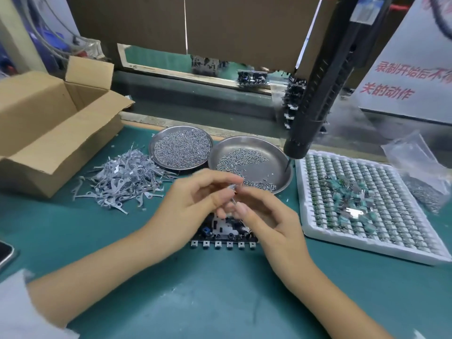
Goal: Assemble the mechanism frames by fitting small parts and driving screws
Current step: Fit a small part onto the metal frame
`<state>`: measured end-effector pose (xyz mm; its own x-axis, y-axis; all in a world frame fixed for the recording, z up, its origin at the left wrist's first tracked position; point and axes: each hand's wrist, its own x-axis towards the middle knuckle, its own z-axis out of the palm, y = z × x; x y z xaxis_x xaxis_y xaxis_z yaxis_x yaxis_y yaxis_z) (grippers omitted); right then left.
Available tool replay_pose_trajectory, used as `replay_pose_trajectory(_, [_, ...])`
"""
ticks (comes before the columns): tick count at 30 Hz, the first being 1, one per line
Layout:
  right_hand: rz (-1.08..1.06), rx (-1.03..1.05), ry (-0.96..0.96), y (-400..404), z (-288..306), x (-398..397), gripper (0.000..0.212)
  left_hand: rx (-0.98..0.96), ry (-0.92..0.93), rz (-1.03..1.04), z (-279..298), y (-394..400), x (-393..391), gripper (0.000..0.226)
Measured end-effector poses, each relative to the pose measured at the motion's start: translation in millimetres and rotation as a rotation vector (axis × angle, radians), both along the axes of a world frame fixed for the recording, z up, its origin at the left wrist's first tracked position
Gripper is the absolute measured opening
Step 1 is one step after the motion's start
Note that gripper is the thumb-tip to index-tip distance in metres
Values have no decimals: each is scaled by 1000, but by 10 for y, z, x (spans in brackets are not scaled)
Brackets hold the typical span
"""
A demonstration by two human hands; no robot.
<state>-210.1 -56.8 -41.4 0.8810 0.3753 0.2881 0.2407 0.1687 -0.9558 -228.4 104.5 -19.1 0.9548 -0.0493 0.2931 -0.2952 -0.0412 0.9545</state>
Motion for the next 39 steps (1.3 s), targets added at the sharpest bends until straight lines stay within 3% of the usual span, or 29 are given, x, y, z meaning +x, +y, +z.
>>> replay_pose_trajectory(5, [-73, -5, 5, -44, 39, 56, 11, 193, -80, -10, -87, 59, -28, 20])
replay_pose_trajectory(8, [-103, -75, -46, -80, 7, 107, 22, 249, -56, -13, -104, 153, -56, 21])
replay_pose_trajectory(15, [-180, -356, -402, -75, -113, 127, 21, 375, 42, 65, -79, 223, -69, 21])
replay_pose_trajectory(22, [-166, -462, -495, -67, -177, 127, 17, 392, 168, 15, -62, 260, -45, 18])
replay_pose_trajectory(32, [-104, -469, -475, -93, -141, 81, 14, 376, 293, -47, -42, 274, -28, 16])
replay_pose_trajectory(39, [-89, -565, -607, -123, -161, 58, 15, 367, 316, -20, -53, 287, -28, 23])
